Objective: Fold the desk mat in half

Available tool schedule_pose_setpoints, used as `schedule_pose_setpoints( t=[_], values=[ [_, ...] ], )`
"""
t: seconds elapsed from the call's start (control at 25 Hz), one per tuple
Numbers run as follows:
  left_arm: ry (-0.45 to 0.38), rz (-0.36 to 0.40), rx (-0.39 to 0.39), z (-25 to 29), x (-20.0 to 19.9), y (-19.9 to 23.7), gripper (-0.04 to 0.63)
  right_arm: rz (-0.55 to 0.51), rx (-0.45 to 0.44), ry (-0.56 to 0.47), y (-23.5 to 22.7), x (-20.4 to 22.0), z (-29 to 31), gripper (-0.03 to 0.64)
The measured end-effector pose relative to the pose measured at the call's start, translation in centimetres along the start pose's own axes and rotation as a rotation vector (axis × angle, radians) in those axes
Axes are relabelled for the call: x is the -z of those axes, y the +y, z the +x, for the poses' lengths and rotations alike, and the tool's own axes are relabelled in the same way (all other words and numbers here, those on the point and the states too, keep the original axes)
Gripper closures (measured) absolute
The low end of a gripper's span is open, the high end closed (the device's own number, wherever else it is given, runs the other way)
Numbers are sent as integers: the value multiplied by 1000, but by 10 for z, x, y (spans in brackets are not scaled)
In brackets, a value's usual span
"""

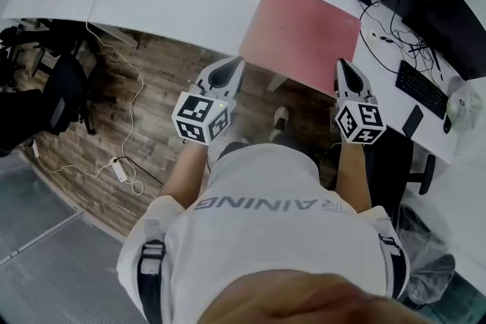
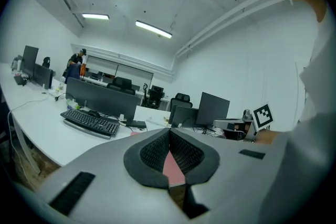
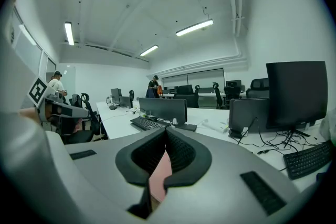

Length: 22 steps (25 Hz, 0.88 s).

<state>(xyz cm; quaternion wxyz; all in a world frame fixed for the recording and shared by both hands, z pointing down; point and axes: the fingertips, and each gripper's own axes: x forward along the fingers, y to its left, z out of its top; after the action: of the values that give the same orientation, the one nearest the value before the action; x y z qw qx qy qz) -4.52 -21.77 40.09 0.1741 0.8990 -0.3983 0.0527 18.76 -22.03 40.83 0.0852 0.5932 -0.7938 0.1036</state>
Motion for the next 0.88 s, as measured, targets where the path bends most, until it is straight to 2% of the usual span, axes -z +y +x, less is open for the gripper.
schedule_pose_setpoints(
  t=[0.4,0.64,0.88],
  values=[
    [34,23,6,107,-23,-20,568,52,34,14,-115,-8,45,592],
    [76,23,-14,167,-19,-34,568,85,54,80,-186,17,70,592],
    [126,23,20,200,-9,-47,568,88,146,185,-235,46,78,592]
  ],
)
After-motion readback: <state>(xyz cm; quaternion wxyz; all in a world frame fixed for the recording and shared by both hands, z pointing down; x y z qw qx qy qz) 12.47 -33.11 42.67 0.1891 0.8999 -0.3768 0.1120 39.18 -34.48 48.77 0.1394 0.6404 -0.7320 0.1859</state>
